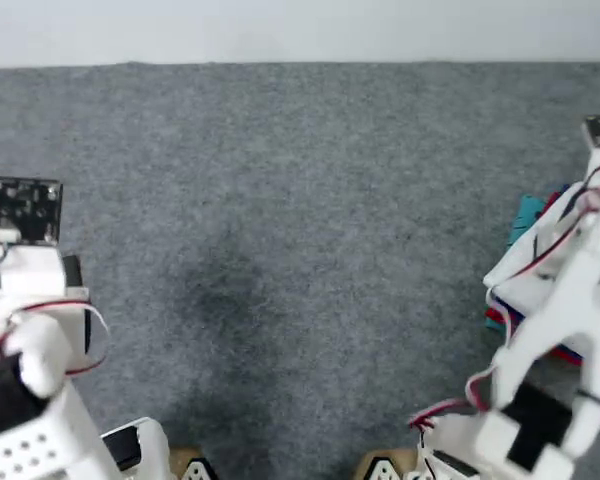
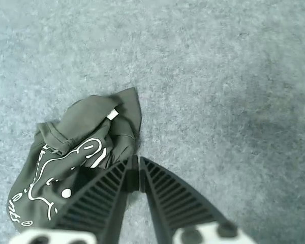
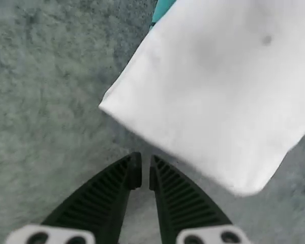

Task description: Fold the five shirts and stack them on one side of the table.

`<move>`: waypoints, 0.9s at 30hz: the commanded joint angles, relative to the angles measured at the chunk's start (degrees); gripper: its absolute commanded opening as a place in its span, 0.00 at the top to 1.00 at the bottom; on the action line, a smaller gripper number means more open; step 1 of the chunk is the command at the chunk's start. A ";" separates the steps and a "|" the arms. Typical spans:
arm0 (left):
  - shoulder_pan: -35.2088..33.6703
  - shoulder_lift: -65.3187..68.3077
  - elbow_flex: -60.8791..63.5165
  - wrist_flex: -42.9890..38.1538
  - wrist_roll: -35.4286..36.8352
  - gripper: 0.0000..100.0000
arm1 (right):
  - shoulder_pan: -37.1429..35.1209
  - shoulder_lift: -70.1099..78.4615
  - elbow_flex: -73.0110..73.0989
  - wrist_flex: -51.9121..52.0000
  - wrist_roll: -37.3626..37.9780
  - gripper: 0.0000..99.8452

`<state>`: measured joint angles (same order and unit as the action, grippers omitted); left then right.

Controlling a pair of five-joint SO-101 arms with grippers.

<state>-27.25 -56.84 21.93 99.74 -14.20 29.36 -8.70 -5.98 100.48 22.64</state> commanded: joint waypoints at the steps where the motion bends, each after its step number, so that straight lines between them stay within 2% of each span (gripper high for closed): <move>1: -0.35 -2.29 1.98 0.62 -0.44 0.99 | -0.66 -11.65 9.23 2.33 -5.63 0.96; 7: -0.26 -2.29 12.26 -1.67 -0.62 0.98 | -1.01 -31.43 26.11 2.24 -14.15 0.96; 11: -0.26 -2.29 18.95 -6.68 -1.67 0.98 | -0.75 -42.95 37.63 2.24 -15.03 0.96; 14: -0.26 -2.55 21.76 -7.38 -4.48 0.98 | -0.66 -51.21 42.81 0.13 -15.38 0.96; 19: -0.26 -2.64 22.64 -7.65 -4.66 0.98 | -0.92 -63.16 51.08 -6.11 -17.49 0.96; 22: -0.70 -2.64 22.64 -11.69 -4.57 0.98 | -0.92 -69.85 57.67 -8.48 -17.67 0.96; 27: -7.47 -2.29 23.52 -20.92 -4.75 0.98 | -0.75 -80.75 63.82 -12.09 -17.67 0.96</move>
<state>-31.30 -58.68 45.05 84.62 -18.42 28.92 -84.84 55.30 90.73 5.49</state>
